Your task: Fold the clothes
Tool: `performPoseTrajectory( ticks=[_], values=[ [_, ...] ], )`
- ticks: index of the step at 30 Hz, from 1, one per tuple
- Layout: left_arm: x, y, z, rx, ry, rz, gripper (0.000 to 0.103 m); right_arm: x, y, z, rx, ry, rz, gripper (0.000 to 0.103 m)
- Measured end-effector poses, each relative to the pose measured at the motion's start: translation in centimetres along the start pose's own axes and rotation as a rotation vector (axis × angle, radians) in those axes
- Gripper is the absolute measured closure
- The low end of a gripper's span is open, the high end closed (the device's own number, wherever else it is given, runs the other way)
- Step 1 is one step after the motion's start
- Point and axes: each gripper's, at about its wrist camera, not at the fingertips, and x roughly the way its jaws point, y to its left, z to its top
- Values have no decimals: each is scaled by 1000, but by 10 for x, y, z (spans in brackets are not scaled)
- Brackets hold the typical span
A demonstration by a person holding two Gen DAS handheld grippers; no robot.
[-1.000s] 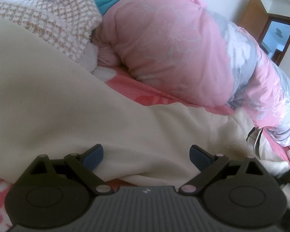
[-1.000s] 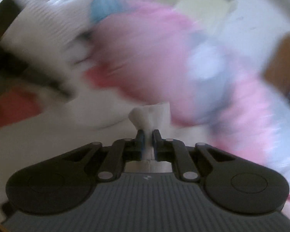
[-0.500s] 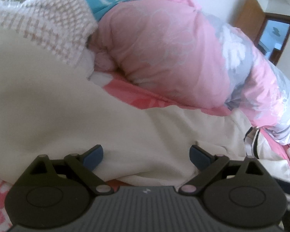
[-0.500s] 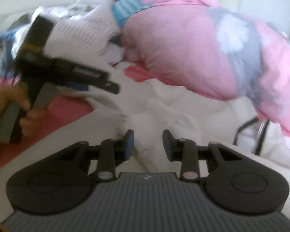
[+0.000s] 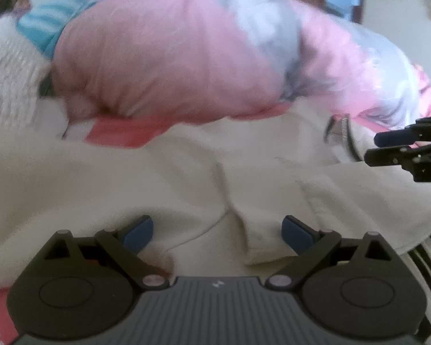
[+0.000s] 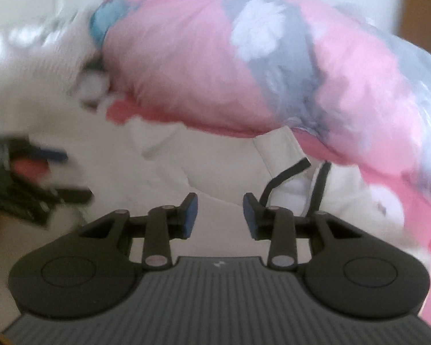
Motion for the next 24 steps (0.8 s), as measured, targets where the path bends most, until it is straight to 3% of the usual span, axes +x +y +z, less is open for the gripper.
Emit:
performPoseTrajectory(
  ticks=[3, 9, 13, 20, 21, 22, 24],
  values=[
    [5, 10, 0, -44, 25, -9, 6, 22, -8, 8, -103, 66, 85, 60],
    [7, 8, -1, -28, 31, 3, 6, 69, -15, 23, -265, 195, 240, 59],
    [7, 8, -1, -28, 33, 1, 6, 90, -17, 25, -301, 283, 286, 56],
    [8, 7, -1, -27, 33, 5, 6, 85, -17, 22, -253, 308, 268, 55],
    [8, 7, -1, -27, 32, 5, 6, 84, -17, 22, -246, 312, 266, 63],
    [8, 7, -1, -28, 32, 5, 6, 83, -17, 21, -239, 315, 263, 80],
    [8, 7, -1, -30, 30, 4, 6, 81, -17, 20, -225, 323, 258, 97]
  ],
)
